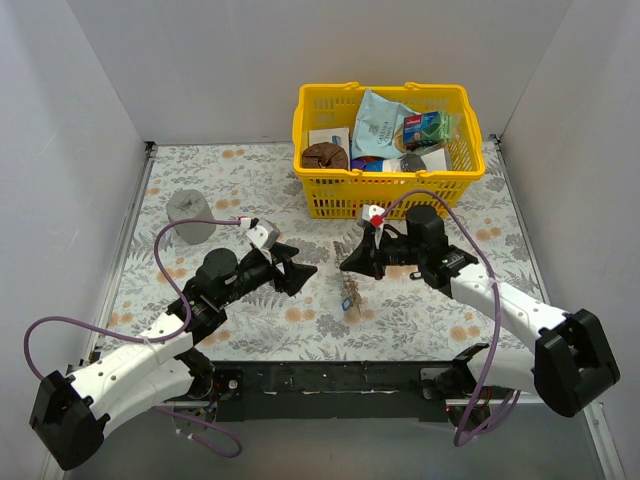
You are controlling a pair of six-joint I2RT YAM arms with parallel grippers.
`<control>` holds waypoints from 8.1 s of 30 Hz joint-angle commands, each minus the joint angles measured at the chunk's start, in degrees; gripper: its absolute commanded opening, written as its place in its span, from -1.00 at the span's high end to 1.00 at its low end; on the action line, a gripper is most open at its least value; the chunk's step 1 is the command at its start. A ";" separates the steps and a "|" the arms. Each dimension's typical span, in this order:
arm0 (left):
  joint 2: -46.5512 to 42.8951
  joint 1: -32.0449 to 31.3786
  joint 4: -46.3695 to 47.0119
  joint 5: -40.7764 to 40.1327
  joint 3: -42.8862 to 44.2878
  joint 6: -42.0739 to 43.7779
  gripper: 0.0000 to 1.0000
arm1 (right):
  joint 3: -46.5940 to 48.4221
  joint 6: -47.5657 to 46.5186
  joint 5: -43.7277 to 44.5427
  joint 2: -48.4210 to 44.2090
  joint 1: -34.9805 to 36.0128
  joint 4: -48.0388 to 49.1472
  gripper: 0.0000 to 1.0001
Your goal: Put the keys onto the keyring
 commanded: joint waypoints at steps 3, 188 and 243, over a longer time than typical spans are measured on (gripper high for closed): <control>-0.36 0.06 0.83 -0.60 -0.45 0.56 -0.34 | 2.56 -5.71 5.46 -4.35 -0.25 -6.02 0.97; 50.88 9.55 4.35 21.46 12.02 -21.77 0.29 | -16.87 24.78 17.24 2.78 -9.92 -4.18 -0.28; 48.24 -3.28 11.82 26.65 14.04 -19.04 0.19 | -23.72 35.06 19.26 -16.30 -2.45 -1.46 0.12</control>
